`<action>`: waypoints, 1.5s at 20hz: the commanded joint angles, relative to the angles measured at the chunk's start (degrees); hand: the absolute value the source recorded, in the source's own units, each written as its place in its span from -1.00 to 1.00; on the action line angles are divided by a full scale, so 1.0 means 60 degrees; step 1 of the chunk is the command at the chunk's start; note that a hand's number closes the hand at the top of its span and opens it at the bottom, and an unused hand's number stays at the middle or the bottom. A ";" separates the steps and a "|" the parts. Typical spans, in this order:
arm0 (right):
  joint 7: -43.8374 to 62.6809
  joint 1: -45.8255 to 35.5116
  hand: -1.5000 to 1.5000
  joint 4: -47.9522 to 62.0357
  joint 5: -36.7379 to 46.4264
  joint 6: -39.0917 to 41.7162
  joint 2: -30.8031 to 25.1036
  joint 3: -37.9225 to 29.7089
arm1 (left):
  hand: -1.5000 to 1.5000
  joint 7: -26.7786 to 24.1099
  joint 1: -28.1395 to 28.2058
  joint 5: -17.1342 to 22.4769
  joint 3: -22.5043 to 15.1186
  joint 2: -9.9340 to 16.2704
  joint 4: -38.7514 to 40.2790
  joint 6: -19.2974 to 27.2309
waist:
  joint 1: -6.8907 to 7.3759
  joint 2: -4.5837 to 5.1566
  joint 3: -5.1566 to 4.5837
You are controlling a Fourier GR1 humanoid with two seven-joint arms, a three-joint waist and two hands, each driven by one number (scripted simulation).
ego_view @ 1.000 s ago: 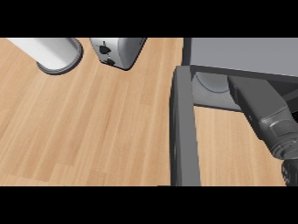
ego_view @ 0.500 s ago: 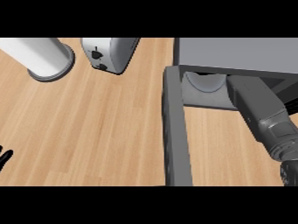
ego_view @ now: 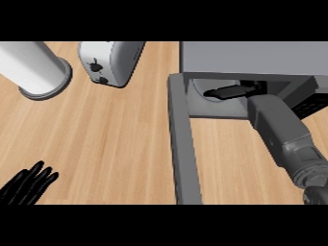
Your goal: Pick up the milk, place it into the microwave and close the microwave
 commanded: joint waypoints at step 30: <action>-0.1461 0.9031 -1.00 -0.6503 -0.1082 0.3238 -0.0235 0.1197 | 1.00 -0.2298 -0.4010 -0.6496 -0.3040 -0.1473 0.5190 0.1722 | -0.1116 -0.0310 -0.0096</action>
